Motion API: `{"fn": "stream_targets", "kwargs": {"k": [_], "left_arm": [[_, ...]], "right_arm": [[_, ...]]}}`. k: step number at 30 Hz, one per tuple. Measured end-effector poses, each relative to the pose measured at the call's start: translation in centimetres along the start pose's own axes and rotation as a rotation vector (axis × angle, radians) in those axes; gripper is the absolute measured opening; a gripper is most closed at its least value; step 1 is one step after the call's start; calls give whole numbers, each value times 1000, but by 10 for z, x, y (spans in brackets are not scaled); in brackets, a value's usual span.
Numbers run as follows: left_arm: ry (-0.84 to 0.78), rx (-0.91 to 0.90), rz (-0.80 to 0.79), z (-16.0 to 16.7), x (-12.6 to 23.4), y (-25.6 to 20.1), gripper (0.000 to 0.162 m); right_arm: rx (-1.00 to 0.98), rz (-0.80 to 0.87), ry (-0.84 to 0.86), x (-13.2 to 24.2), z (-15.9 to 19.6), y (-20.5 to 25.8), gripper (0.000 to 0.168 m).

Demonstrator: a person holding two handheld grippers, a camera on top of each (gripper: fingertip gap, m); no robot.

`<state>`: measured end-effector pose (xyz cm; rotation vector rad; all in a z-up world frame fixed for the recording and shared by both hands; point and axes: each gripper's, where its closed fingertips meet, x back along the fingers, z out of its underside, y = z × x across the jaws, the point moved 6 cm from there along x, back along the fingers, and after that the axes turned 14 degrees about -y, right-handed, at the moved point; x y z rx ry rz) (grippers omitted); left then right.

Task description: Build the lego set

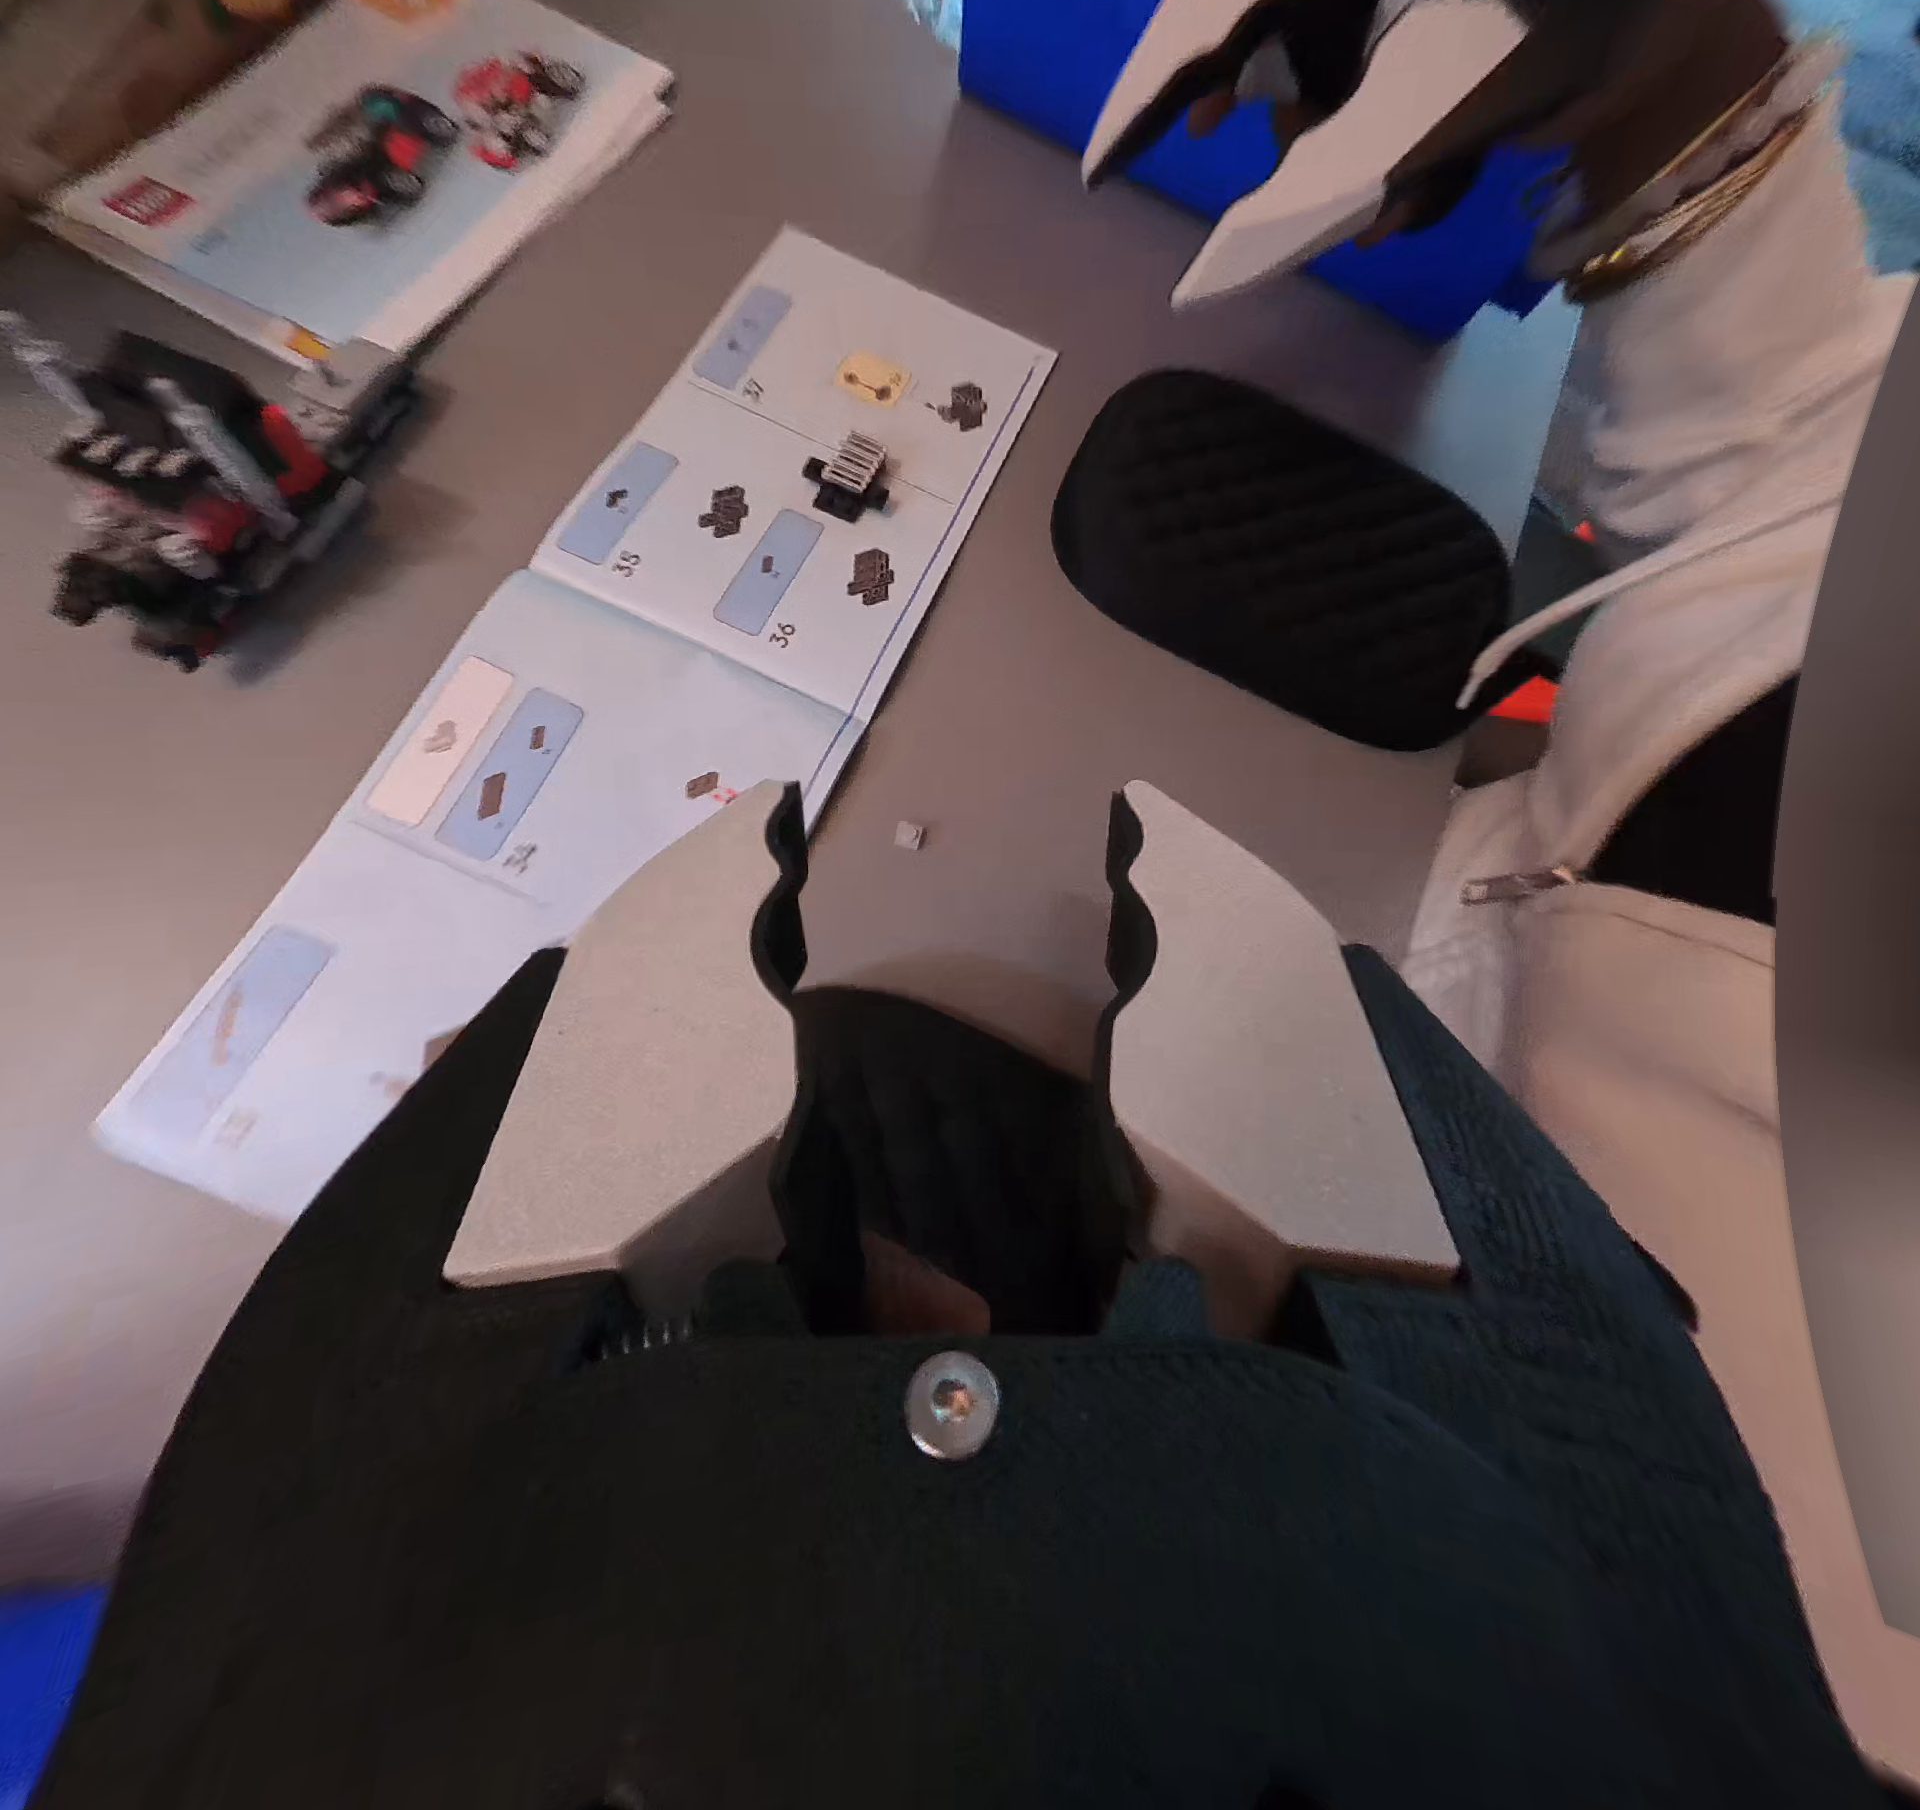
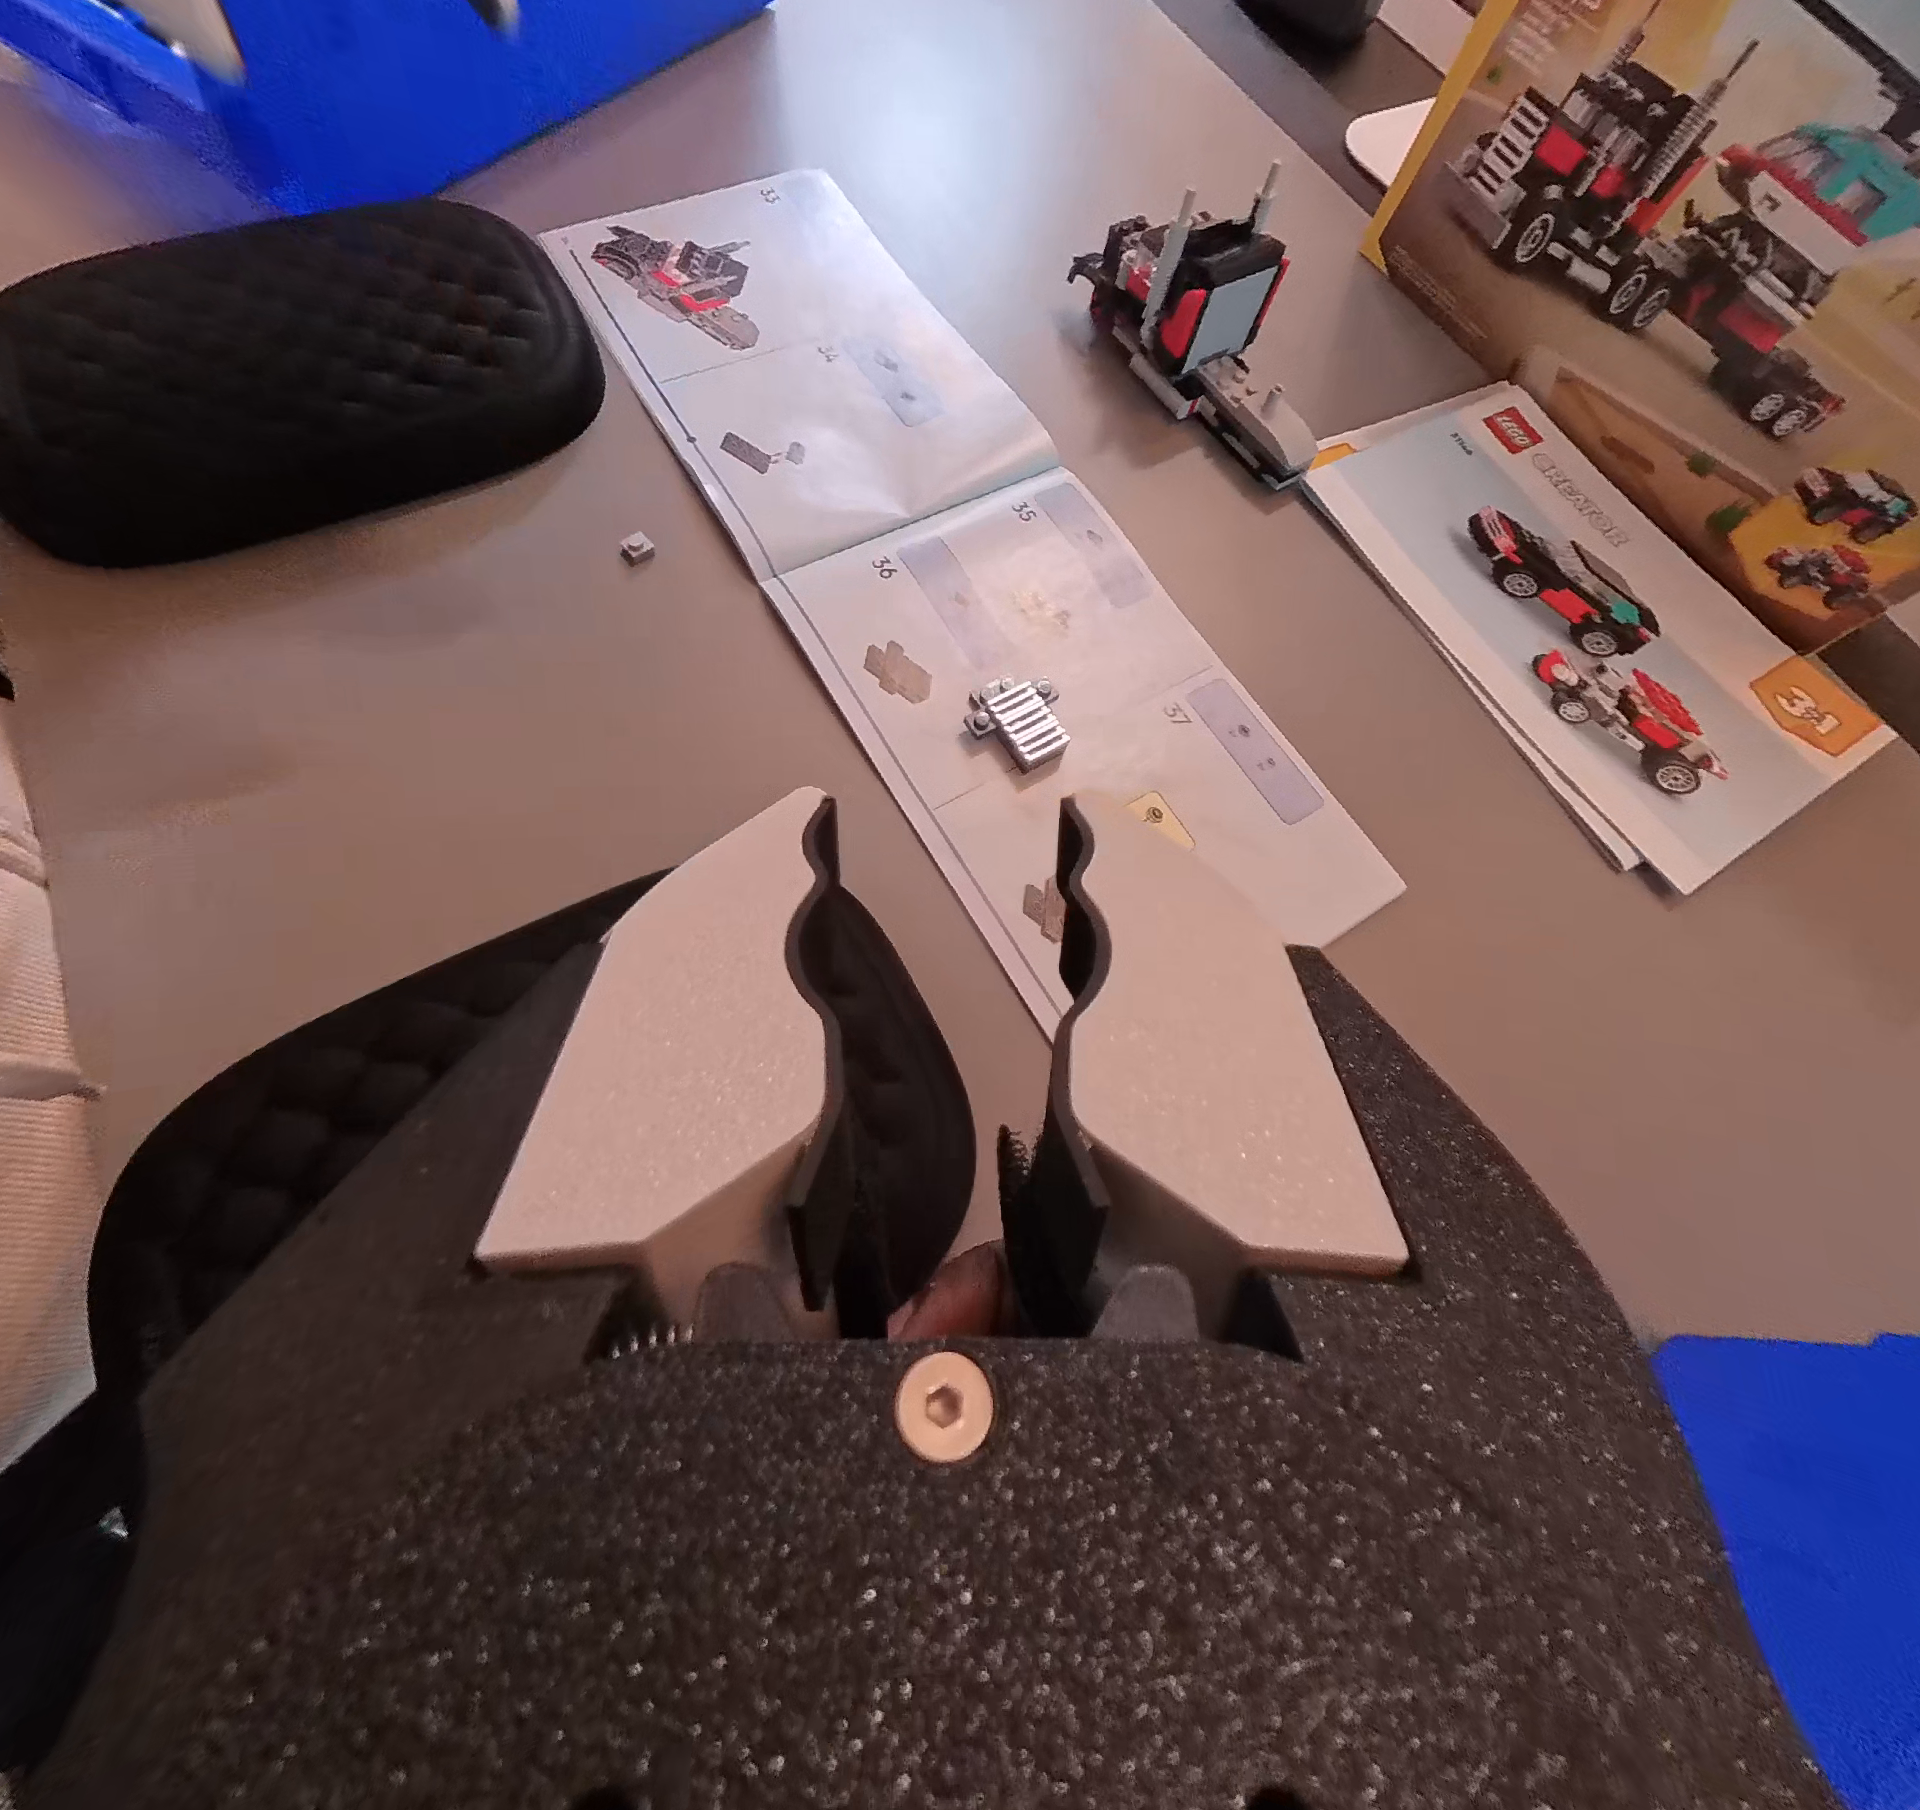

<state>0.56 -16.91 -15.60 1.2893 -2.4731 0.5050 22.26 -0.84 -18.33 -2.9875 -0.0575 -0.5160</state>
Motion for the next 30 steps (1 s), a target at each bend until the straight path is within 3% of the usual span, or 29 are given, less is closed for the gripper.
{"fn": "stream_targets", "kwargs": {"k": [3,6,10,13,20,25,30], "left_arm": [[-21,-8,-65,-3,46,-2,56],[11,-49,-276,3,104,12,51],[234,27,-578,47,175,52,39],[345,111,-640,77,204,70,34],[544,119,-623,107,223,77,28],[613,122,-503,123,204,82,18],[868,-5,-385,150,190,89,16]], "right_arm": [[-5,-7,11,-4,2,0,41],[-13,-16,-3,-8,1,-1,41],[-79,-64,-69,-24,5,0,41],[-123,-96,-146,-35,9,5,41],[-164,-128,-193,-48,22,22,41],[-177,-141,-171,-50,24,23,41],[-182,-158,-139,-53,26,24,41]]}}
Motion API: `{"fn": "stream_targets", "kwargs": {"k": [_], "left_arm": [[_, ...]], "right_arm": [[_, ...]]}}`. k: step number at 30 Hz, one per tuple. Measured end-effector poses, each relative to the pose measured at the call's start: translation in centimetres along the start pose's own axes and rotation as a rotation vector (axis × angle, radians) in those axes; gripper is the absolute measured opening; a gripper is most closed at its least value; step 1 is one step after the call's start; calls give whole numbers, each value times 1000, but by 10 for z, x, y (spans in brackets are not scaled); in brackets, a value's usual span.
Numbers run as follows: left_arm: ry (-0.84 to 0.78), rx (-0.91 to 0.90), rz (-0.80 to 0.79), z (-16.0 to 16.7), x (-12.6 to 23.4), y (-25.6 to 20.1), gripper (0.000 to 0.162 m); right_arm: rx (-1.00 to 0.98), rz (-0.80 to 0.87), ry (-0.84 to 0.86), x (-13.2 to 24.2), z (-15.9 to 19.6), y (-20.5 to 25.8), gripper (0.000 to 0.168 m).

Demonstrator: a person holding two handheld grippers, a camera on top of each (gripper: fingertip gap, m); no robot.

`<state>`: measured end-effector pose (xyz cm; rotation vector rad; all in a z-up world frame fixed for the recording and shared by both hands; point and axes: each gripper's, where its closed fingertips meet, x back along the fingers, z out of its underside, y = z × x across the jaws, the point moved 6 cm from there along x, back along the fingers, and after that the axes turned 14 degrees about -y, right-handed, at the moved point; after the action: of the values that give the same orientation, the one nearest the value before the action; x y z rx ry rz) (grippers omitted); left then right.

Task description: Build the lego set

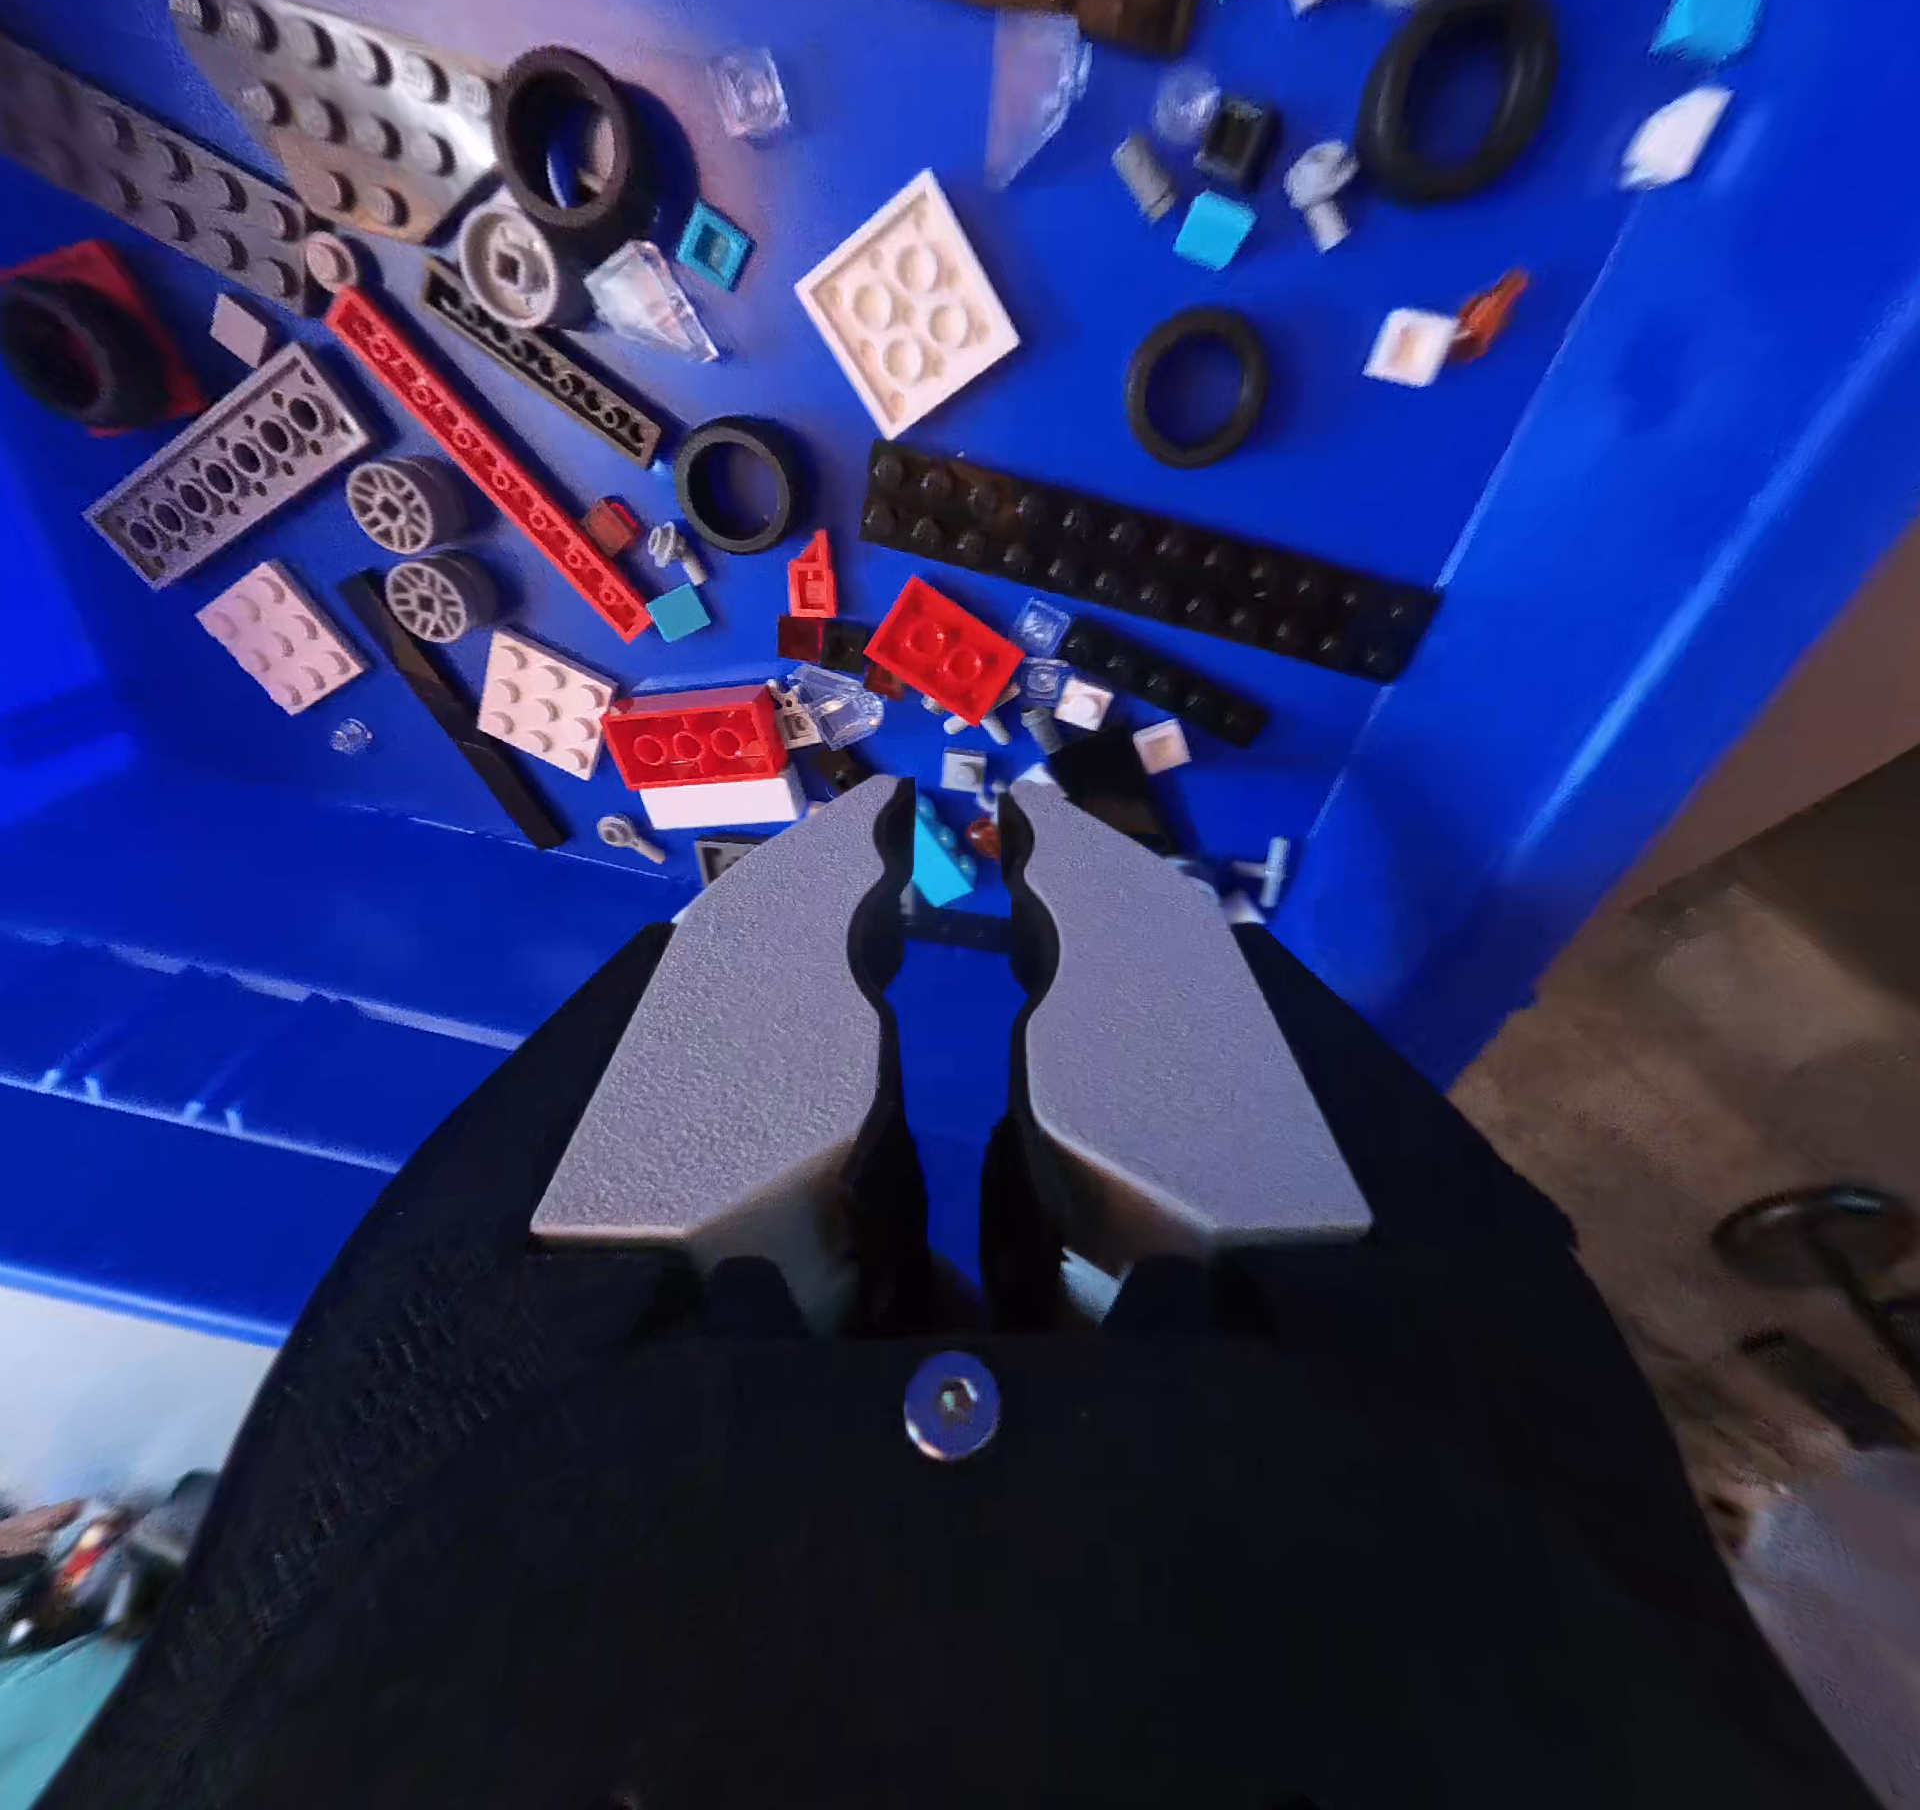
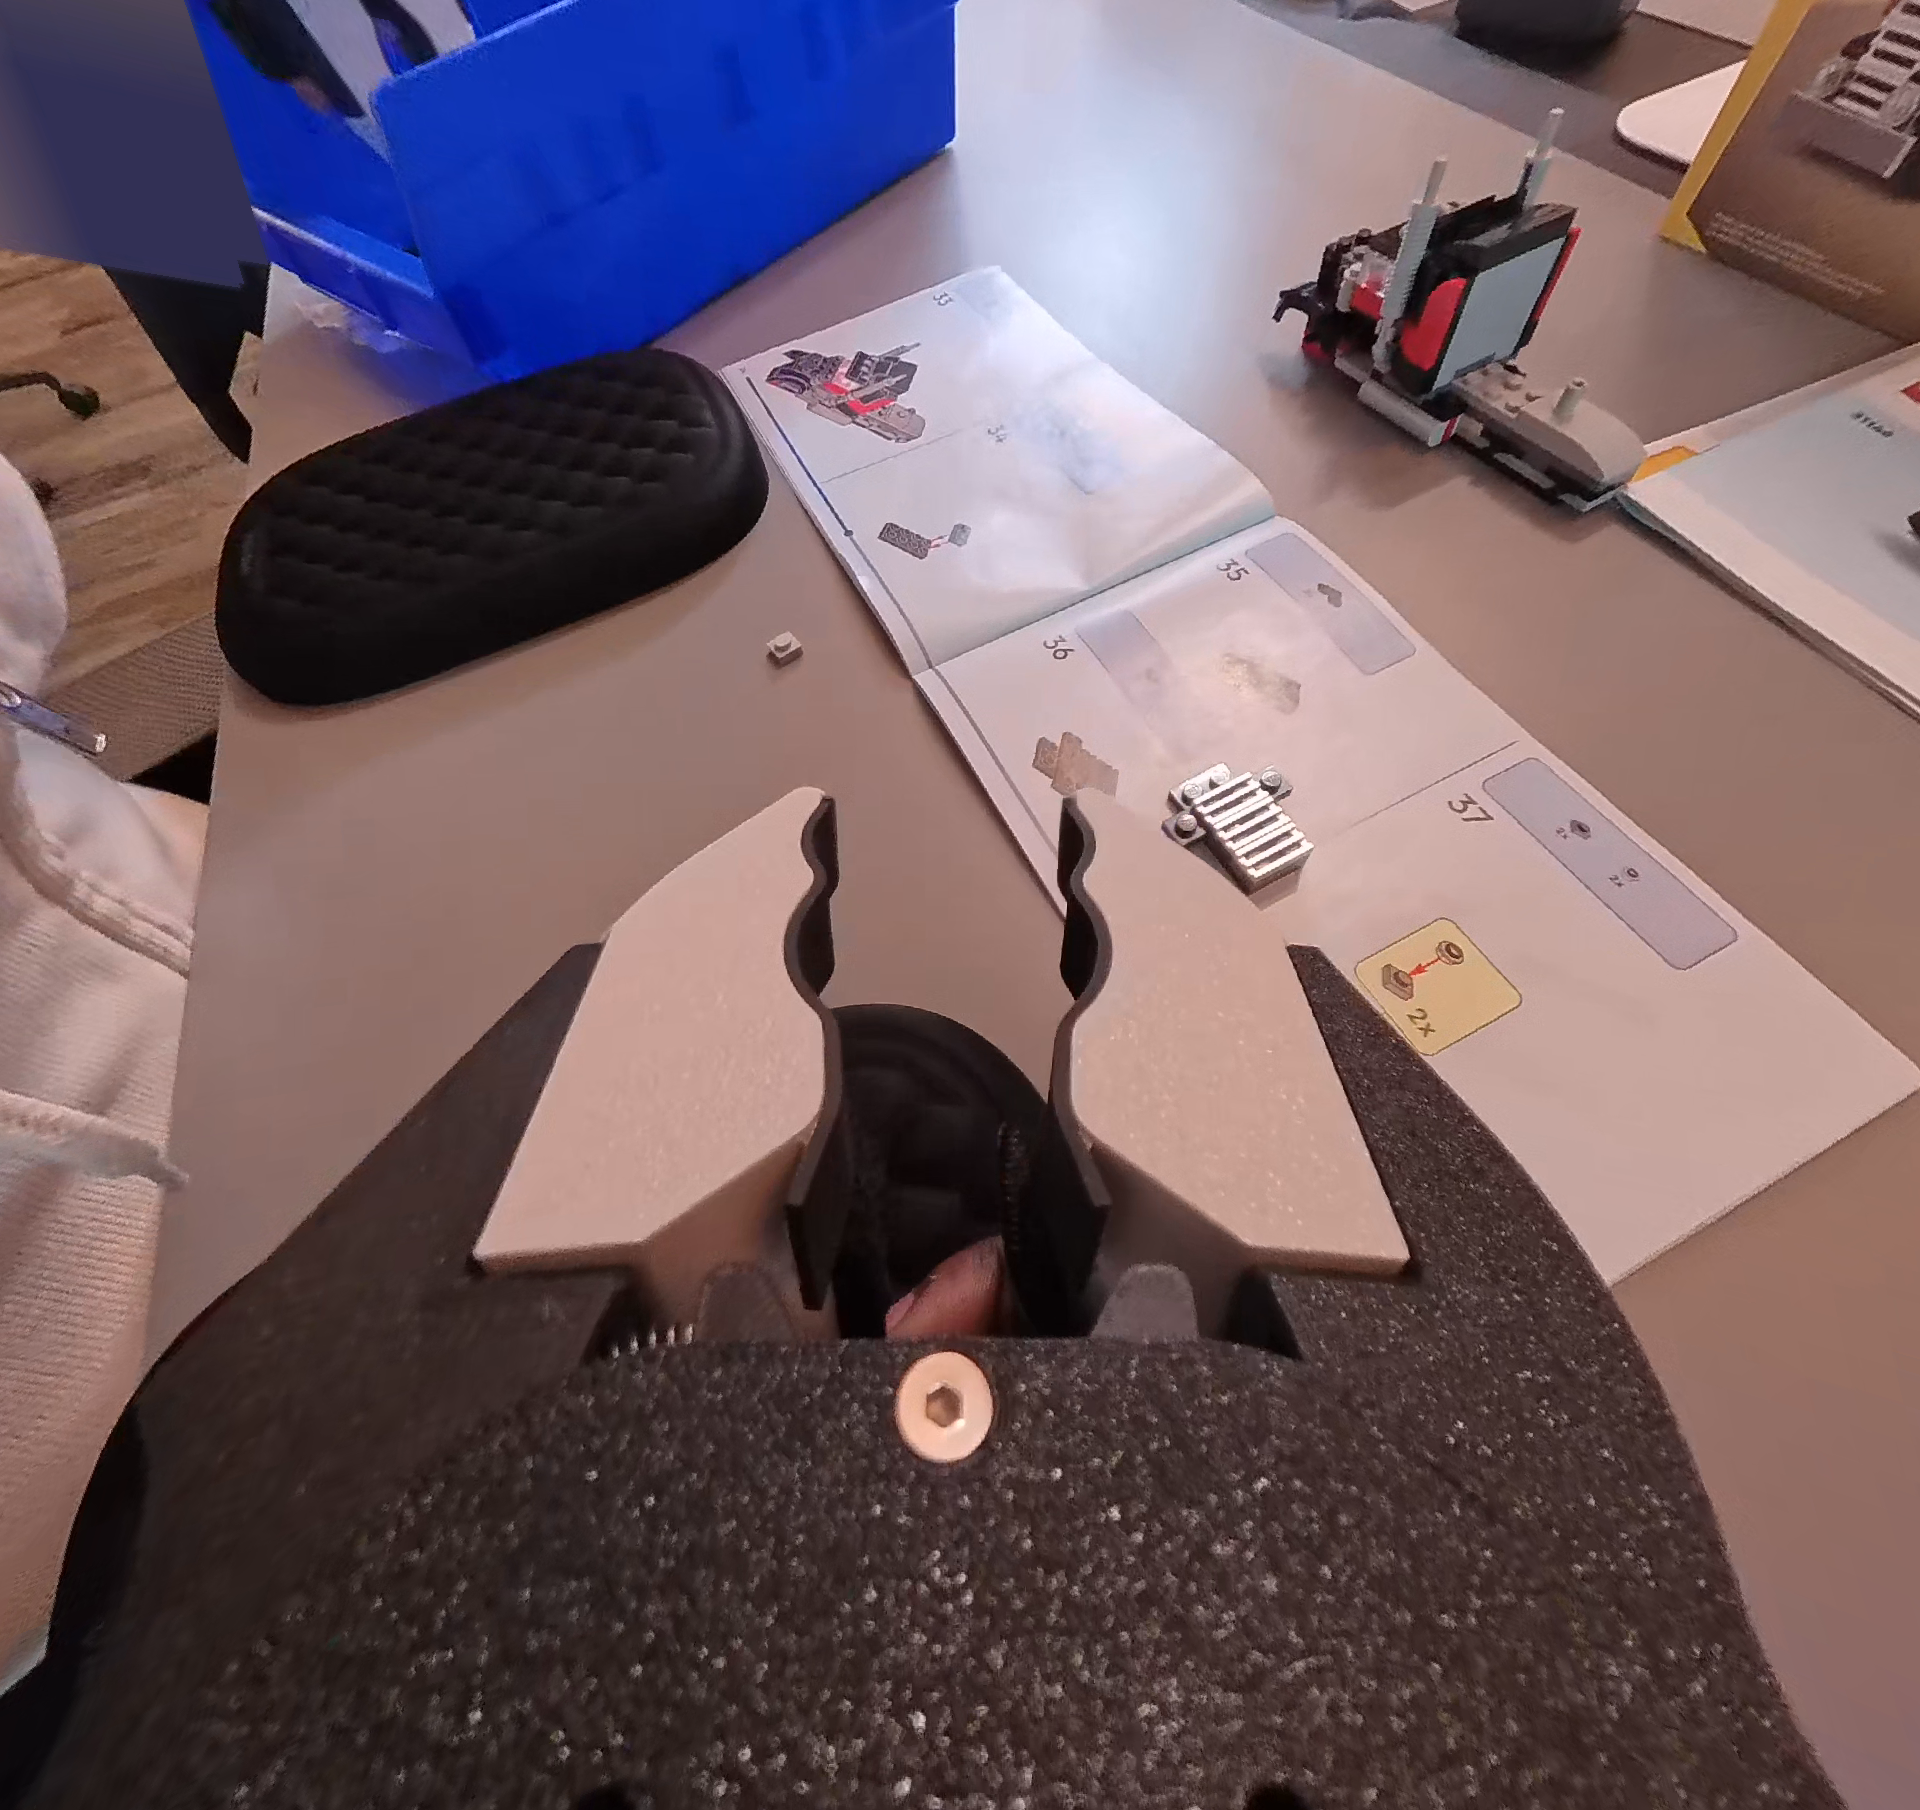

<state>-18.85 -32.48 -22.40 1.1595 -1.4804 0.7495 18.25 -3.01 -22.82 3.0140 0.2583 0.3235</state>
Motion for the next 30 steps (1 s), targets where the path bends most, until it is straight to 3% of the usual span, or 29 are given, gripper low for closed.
{"fn": "stream_targets", "kwargs": {"k": [10,27,30], "left_arm": [[142,8,-14,4,-8,4,19],[171,57,48,1,-18,3,17],[189,74,79,4,-19,4,10]], "right_arm": [[-11,-21,35,-2,3,1,41],[-19,-34,109,-6,9,1,40],[-7,-32,117,-7,10,2,40]]}}
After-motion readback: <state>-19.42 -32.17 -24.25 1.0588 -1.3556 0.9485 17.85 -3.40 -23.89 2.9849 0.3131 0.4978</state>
